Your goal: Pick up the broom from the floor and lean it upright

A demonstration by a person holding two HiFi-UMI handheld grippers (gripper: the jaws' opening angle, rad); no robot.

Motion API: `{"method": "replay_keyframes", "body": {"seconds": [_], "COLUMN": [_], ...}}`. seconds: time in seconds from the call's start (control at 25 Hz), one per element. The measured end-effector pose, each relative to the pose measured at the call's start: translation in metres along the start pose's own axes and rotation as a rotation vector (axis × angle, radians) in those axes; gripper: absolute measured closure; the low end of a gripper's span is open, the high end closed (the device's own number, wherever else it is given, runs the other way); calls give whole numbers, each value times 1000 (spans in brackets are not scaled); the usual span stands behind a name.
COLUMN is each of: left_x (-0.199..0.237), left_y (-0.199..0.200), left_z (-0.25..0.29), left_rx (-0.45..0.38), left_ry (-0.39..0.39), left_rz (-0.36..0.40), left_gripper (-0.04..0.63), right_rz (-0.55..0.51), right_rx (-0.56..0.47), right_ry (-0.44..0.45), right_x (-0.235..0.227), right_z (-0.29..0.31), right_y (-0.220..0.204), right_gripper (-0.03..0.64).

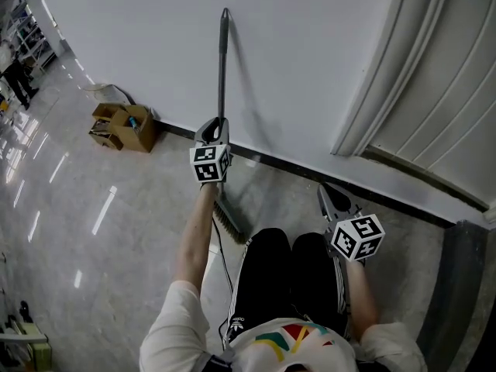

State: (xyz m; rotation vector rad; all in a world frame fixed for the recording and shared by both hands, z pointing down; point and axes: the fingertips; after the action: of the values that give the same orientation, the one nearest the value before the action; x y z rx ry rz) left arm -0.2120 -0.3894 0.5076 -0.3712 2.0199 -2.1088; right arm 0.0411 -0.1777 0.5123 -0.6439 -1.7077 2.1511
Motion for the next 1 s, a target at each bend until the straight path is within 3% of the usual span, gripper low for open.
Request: {"method": "replay_keyframes", "body": {"seconds": [0.2,0.32,0.44,0.68,0.72,0.84,1.0], "left_x": [-2,0,0,-39,-50,-79,-92], "left_y": [-1,10,23,38,34,12,-26], "left_z": [-1,-6,-18,-71,-79,-93,-100], "left_rx": [-49,-117,-168,-240,-230,-180,-144], "left_ry": [3,49,74,18,6,-6,-31], "left_rz": [5,38,42,-9,-2,31,-7], "left_gripper": [471,387,368,370,381,551,551], "right_rz": [-17,-13,-16,3,5,-2,-31], "right_rx": [19,16,12,-13,-21,-33,-11], "right_ry": [15,27,42,74,82,107,142], "right_x": [6,11,17,30,33,40,42], "right_z": [6,12,18,40,44,60,87], "right_y": [-8,-8,-7,0,2,2,-27], "right_gripper": [603,603,603,603,603,603,603]}}
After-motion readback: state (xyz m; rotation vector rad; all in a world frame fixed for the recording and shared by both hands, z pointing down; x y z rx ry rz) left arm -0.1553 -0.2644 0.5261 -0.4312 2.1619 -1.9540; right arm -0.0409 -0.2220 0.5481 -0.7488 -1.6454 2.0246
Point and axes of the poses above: the fingertips, and each gripper's own axes: z forward along the fingers, x to its left, y out of its top, and after that the axes turned 3 degrees about -z, right-handed
